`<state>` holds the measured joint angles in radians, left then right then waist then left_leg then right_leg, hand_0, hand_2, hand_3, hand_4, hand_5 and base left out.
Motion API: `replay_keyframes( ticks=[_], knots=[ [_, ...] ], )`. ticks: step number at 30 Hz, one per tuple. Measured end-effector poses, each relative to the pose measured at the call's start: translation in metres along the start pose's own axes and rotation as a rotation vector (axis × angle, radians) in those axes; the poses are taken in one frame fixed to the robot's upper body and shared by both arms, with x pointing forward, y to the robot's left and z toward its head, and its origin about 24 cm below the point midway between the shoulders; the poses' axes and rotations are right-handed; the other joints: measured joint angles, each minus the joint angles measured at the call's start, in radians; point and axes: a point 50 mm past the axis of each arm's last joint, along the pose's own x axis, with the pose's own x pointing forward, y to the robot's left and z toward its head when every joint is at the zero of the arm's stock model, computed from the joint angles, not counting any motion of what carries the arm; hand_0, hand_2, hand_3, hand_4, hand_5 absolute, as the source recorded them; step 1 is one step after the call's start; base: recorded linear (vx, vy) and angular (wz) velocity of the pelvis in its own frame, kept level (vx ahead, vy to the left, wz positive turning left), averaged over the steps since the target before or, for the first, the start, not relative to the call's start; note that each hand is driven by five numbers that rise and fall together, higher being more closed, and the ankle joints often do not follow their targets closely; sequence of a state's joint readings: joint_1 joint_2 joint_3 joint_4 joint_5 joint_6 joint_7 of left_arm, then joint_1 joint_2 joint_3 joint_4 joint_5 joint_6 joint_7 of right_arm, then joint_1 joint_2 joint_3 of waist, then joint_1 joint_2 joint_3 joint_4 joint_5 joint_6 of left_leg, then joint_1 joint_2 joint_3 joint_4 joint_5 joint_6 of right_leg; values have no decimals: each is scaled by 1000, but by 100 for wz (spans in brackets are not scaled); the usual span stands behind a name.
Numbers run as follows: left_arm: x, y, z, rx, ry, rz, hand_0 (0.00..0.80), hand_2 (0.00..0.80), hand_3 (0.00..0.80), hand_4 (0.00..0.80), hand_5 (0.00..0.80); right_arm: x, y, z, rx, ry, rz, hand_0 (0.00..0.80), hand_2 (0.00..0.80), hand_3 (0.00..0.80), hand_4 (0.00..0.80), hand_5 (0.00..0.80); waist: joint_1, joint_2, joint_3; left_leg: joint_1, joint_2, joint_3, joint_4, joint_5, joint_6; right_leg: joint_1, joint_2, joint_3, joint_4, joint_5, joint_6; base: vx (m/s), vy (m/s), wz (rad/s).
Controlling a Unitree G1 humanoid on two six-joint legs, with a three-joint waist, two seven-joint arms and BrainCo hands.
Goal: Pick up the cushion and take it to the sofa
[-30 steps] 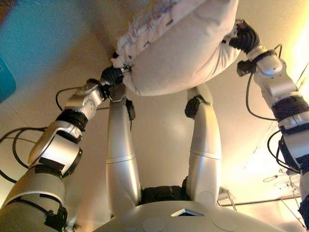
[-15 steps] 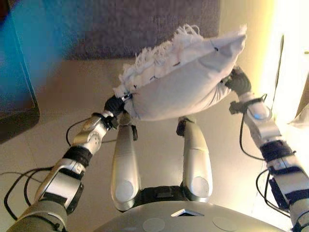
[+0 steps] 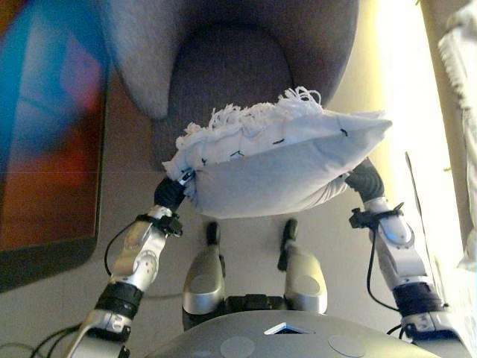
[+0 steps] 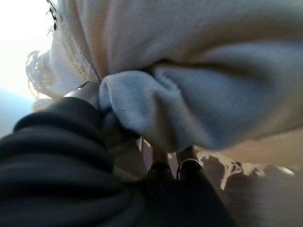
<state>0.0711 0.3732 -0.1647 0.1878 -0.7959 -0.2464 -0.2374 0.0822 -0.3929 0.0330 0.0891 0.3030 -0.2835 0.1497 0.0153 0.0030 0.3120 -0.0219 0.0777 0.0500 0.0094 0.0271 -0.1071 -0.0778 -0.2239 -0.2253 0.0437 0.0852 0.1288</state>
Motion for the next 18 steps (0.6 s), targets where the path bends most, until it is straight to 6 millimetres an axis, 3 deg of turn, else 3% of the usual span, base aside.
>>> replay_keyframes(
  ticks=[5, 8, 13, 18],
  knots=[
    [-10, -2, 15, 9, -128, 19, 800, 800, 800, 800, 800, -5, 12, 18, 33, -113, 38, 800, 800, 800, 800, 800, -2, -10, -98, 74, 0, -14, -43, -2, -1, 84, 10, 13, -35, -16, 15, 104, -56, 12],
    [-12, -4, 18, 15, -144, 9, 800, 800, 800, 800, 800, -13, 13, 20, 54, -126, 36, 800, 800, 800, 800, 800, -9, -31, -149, 83, -1, -65, -56, -1, 2, 131, 19, 87, -44, -53, 29, 49, -83, 48],
    [-22, -6, 12, 1, -126, 28, 800, 800, 800, 800, 800, -13, 13, 20, 52, -122, 50, 800, 800, 800, 800, 800, -2, -39, -198, 101, 16, -80, -71, 10, -7, 149, 40, 89, -58, -54, 22, -3, -117, 10],
    [-25, -4, 11, -2, -120, 42, 800, 800, 800, 800, 800, -13, 14, 19, 53, -112, 74, 800, 800, 800, 800, 800, -1, -39, -200, 115, 34, -90, -95, 27, -11, 183, 66, 97, -110, -37, 14, -24, -165, 6]
  ],
)
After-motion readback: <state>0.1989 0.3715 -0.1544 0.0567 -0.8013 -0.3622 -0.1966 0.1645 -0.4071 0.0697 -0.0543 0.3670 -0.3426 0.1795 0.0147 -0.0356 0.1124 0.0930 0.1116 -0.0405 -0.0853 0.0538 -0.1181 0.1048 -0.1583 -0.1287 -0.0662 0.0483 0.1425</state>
